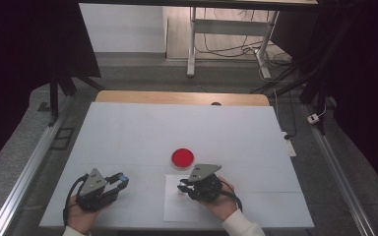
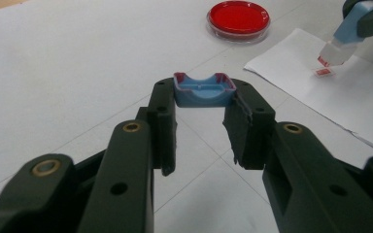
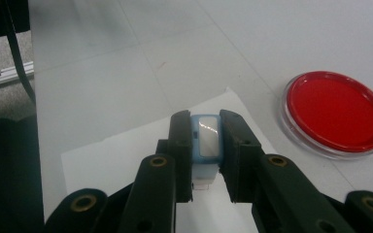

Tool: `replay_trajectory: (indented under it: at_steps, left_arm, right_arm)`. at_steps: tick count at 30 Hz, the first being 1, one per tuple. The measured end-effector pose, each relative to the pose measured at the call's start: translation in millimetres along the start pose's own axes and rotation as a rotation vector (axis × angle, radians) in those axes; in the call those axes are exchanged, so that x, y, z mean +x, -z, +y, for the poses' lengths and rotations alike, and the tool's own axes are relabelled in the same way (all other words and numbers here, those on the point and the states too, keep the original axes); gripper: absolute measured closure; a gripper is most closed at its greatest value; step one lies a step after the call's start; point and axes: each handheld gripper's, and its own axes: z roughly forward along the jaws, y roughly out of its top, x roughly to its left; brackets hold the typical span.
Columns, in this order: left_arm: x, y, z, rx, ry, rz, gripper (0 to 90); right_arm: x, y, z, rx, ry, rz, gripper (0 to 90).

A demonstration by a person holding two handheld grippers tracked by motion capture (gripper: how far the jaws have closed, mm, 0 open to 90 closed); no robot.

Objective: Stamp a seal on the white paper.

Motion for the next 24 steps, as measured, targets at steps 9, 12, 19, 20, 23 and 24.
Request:
replay_trajectory:
  at_steps: [9,12,19,20,23,24]
  left_arm:
    - [-0.2,0.0,0.1,-0.001,-0.001,-0.002,65.1]
    - [-0.3,0.0,0.2,-0.001,-0.002,-0.003,65.1]
    - [-0.5,-0.6,0.1,0.002,-0.004,-0.003,65.1]
    - [-0.6,-0.7,0.1,0.002,-0.004,-0.002,65.0]
    - [-0.6,-0.9,0.1,0.003,-0.004,-0.002,65.1]
    - [-0.6,-0.9,0.0,0.004,-0.004,-0.003,65.1]
  right_arm:
    - [-5.2,8.5,-1.3,-0.05,-0.026,-0.014,75.6]
    - [-8.7,12.8,-2.3,-0.071,-0.045,-0.02,75.6]
    - [-19.4,25.5,-6.1,-0.16,-0.117,-0.027,75.6]
    - [-20.8,27.7,-6.5,-0.166,-0.122,-0.033,75.6]
    - [-24.2,33.0,-8.3,-0.195,-0.146,-0.05,75.6]
    - [-25.6,34.5,-9.1,-0.205,-0.155,-0.05,75.6]
